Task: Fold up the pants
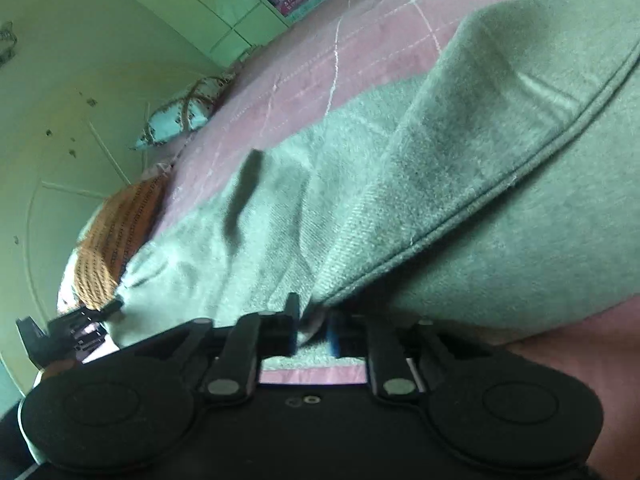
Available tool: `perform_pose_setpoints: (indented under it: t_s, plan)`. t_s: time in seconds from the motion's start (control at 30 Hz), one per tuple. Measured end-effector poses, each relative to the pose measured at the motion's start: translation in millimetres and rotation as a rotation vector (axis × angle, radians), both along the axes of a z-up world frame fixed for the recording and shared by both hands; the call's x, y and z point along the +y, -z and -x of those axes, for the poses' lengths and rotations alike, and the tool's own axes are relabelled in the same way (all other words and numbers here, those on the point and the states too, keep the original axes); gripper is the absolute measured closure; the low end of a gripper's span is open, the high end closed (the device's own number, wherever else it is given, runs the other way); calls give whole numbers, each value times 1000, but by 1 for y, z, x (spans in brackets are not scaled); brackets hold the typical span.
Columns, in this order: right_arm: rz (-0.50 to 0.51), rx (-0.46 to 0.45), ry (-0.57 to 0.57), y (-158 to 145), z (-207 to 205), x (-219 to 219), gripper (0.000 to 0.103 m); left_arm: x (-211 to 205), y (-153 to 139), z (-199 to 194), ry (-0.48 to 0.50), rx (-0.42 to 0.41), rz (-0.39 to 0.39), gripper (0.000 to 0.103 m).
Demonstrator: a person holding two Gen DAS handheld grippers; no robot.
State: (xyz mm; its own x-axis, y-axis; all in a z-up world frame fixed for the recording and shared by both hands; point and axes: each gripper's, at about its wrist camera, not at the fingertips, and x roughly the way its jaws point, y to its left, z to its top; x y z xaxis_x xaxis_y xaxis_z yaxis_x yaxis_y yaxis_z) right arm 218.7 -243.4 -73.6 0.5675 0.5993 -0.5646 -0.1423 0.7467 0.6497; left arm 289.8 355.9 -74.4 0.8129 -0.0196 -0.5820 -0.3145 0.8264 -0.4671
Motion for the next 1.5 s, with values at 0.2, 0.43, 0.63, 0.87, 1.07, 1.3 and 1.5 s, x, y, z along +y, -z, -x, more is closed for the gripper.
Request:
perform_pose_setpoints:
  t_s: [0.2,0.43,0.63,0.87,1.07,1.3,1.5]
  plan:
    - [20,-109,76,-21,20,-43,92,-50,-23,41,11,-59,-30,63]
    - [-31,-109,268,-19,9,-104,92,-152,0,45,161,2,-75,35]
    - [-137,-11,421,9,-23,-138,89,-184,4,56,140,38,-180,35]
    - [-188,23,496,32,-61,-145,93,-206,-1,55,205,128,-348,32]
    - [-99,-124,482,-13,-26,-140,103,-207,-2,57,204,132,-343,31]
    - [15,-15,495,16,17,-140,103,-198,-2,49,219,142,-316,30]
    - [-81,-73,555,7,24,-165,84,-200,-19,61,167,94,-300,30]
